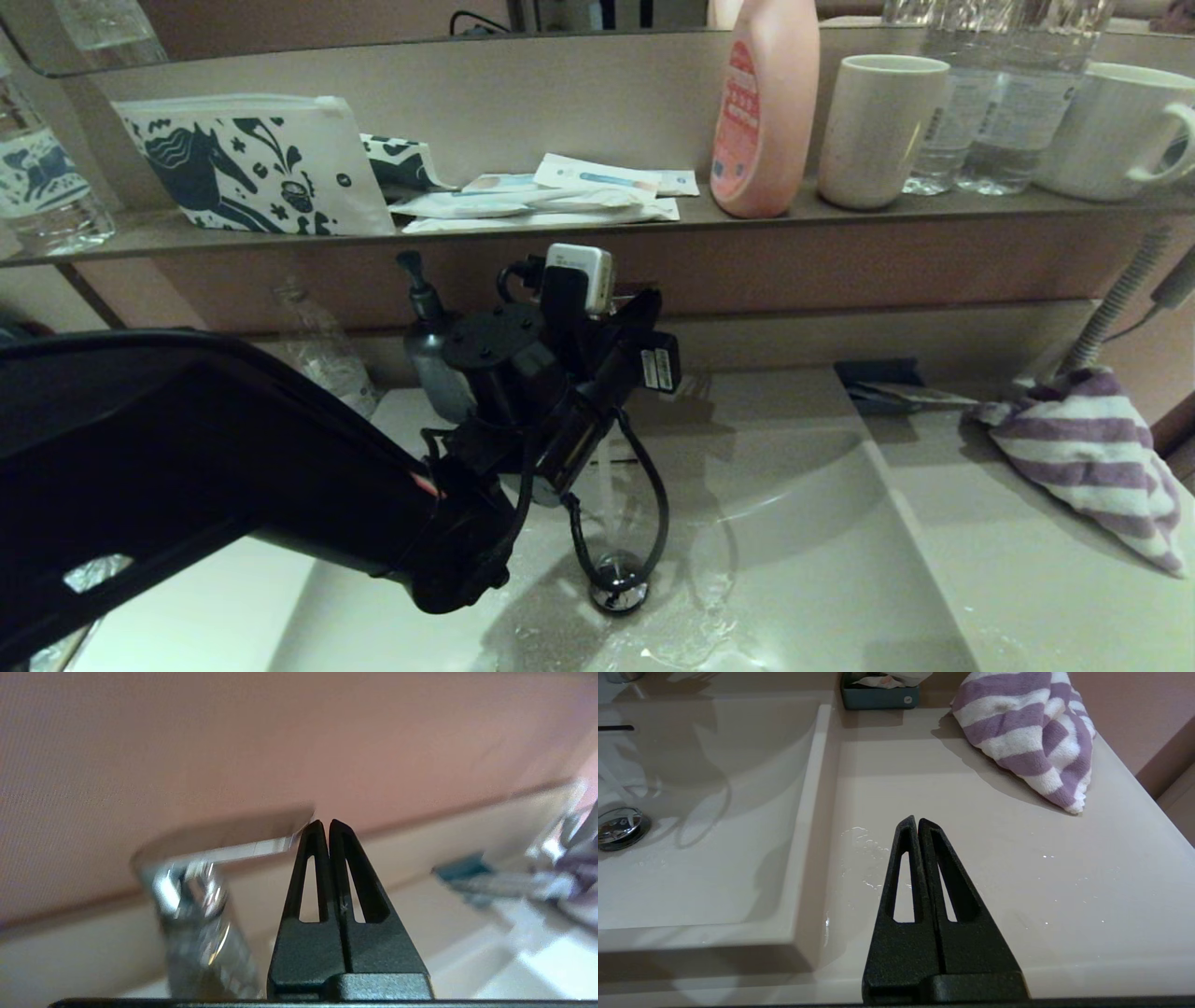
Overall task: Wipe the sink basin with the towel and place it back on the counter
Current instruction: Turn on the faucet, then turn off the faucet
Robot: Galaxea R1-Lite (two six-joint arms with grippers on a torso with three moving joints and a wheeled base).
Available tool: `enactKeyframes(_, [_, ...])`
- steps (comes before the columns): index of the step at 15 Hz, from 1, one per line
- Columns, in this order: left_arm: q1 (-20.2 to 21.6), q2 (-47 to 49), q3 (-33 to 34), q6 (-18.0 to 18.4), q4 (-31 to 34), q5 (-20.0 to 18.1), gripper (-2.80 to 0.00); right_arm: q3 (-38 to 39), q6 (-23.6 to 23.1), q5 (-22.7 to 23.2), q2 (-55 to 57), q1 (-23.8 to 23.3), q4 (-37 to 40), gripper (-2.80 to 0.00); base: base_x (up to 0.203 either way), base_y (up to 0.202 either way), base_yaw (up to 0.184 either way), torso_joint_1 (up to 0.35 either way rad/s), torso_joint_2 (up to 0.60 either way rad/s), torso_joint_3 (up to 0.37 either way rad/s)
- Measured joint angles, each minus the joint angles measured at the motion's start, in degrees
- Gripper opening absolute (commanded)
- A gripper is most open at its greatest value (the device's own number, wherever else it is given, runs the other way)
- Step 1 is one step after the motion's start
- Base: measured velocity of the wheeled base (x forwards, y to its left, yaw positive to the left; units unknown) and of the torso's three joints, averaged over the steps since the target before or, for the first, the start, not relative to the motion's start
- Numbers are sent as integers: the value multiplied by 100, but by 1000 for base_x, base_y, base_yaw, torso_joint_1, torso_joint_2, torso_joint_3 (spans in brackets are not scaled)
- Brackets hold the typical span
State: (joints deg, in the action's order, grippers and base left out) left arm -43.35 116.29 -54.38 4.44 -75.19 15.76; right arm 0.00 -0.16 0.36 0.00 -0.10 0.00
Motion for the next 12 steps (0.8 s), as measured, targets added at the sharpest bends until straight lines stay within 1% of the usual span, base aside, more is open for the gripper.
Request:
enactKeyframes(4, [-24, -127, 349, 20, -85, -8, -280, 0, 0, 2, 0, 0, 0, -280, 0, 0, 0, 0, 0, 0])
enactKeyframes(6, [-8, -183, 420, 30, -132, -13, -280, 0, -2, 2, 0, 0, 0, -280, 0, 0, 0, 0, 0, 0])
enactKeyframes(9, [16, -262, 379, 90, -127, -36, -280, 0, 0, 2, 0, 0, 0, -280, 0, 0, 0, 0, 0, 0])
enactKeyframes(12, [47, -272, 95, 116, -34, -76, -280, 0, 0, 2, 0, 0, 0, -280, 0, 0, 0, 0, 0, 0])
